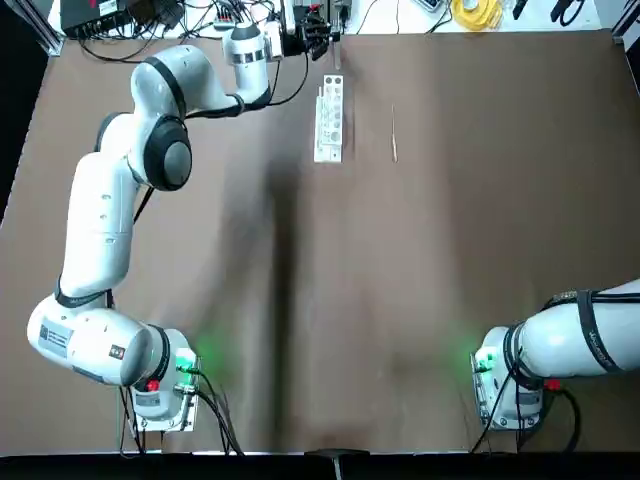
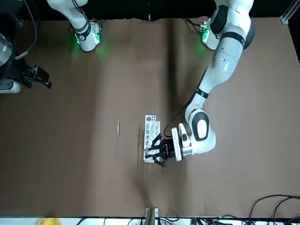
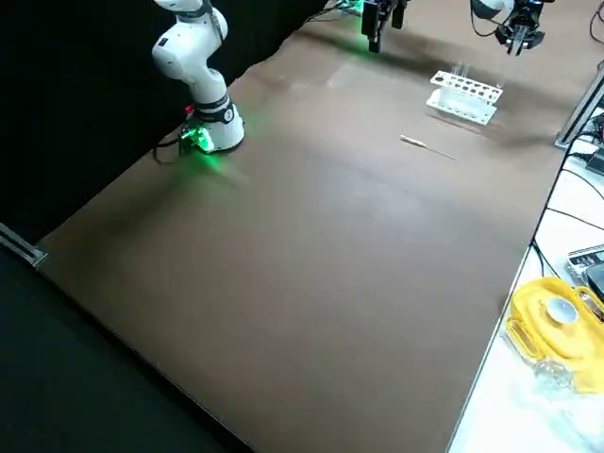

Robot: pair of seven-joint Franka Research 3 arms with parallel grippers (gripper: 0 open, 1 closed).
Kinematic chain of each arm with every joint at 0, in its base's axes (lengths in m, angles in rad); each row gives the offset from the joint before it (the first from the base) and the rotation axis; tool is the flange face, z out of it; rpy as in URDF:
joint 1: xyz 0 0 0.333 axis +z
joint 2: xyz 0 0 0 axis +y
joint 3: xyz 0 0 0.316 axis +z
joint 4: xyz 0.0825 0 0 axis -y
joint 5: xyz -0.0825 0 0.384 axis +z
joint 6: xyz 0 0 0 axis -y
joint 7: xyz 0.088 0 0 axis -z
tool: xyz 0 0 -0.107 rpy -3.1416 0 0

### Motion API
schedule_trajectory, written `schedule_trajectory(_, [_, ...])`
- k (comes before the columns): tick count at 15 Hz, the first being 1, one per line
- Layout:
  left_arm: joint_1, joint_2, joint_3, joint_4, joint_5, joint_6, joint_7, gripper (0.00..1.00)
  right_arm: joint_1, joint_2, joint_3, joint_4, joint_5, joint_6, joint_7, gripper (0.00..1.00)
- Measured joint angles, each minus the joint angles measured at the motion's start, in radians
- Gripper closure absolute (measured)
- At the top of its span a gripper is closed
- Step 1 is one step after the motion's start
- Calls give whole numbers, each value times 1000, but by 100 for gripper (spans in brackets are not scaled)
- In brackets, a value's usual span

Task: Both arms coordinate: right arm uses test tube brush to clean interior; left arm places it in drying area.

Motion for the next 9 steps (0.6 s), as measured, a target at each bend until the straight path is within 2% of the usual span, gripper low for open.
schedule_trajectory(5, [-2,-57,3,-33,35,27,-161,77,0,0,0,0,0,0,0,0])
schedule_trajectory(7, [-1,-91,6,-68,68,40,-286,77,0,0,0,0,0,0,0,0])
schedule_trajectory(9, [1,-149,8,-126,119,60,-516,77,0,0,0,0,0,0,0,0])
